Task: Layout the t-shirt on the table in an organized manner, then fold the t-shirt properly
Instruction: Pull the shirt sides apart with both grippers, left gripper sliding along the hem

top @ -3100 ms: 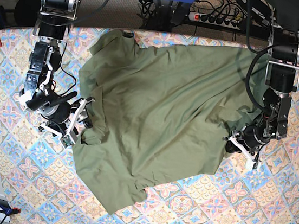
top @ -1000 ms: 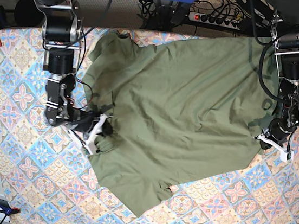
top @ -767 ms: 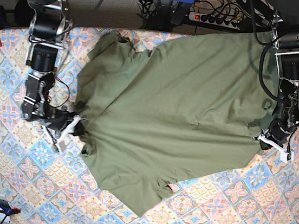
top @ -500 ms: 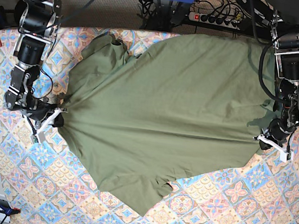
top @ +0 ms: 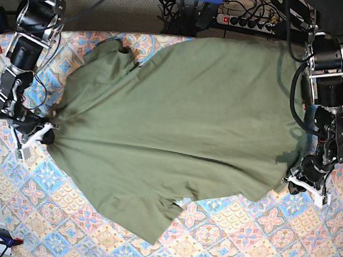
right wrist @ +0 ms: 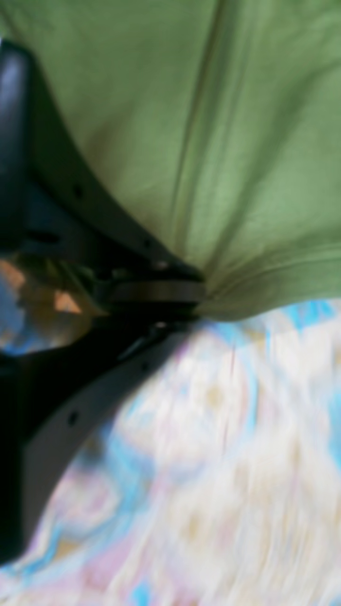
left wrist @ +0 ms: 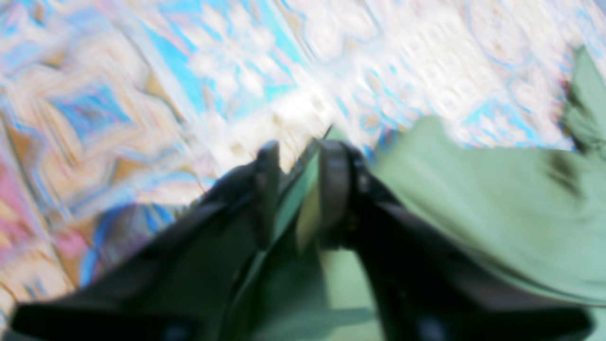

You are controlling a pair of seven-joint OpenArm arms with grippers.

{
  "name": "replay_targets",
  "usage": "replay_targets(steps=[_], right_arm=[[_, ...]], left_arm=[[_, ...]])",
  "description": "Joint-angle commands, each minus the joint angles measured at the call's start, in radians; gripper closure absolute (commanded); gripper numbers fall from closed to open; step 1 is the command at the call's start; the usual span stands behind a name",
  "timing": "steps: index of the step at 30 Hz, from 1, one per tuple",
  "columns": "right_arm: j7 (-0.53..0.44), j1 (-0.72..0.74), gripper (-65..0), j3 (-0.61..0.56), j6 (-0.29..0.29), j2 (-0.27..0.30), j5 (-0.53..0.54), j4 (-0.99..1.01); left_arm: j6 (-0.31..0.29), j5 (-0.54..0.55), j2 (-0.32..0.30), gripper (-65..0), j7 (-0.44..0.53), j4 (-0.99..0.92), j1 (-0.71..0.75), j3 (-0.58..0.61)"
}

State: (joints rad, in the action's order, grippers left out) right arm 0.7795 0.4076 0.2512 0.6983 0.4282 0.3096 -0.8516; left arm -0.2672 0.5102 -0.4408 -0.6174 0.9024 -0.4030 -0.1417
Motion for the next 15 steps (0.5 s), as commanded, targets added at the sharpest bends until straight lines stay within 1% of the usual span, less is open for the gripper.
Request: replay_targets(steps=[1, 3, 8, 11, 15], right_arm=[[-0.018, 0.029, -3.0, 0.015, 0.000, 0.039, 0.000, -0.016], [-0.018, 0.029, -3.0, 0.020, 0.000, 0.045, -0.023, -0.016], [-0.018, 0.006, -3.0, 0.118, 0.000, 0.045, -0.089, -0.021], [-0.018, -0.002, -3.0, 0.141, 0.000, 0.045, -0.102, -0.022], [-0.019, -0.028, -3.0, 0.147, 0.000, 0.045, -0.097, -0.022]], left_arm=[[-0.011, -0.015, 0.015, -20.9, 0.020, 0.014, -0.043, 0.020], [-0.011, -0.077, 0.056, -22.3, 0.021, -0.006, -0.073, 0.041], [-0.011, -0.195, 0.142, -22.2, 0.080, -0.141, -0.156, 0.046], [-0.011, -0.219, 0.162, -22.2, 0.081, -0.157, -0.165, 0.046], [-0.011, -0.224, 0.158, -22.2, 0.086, -0.157, -0.153, 0.043]])
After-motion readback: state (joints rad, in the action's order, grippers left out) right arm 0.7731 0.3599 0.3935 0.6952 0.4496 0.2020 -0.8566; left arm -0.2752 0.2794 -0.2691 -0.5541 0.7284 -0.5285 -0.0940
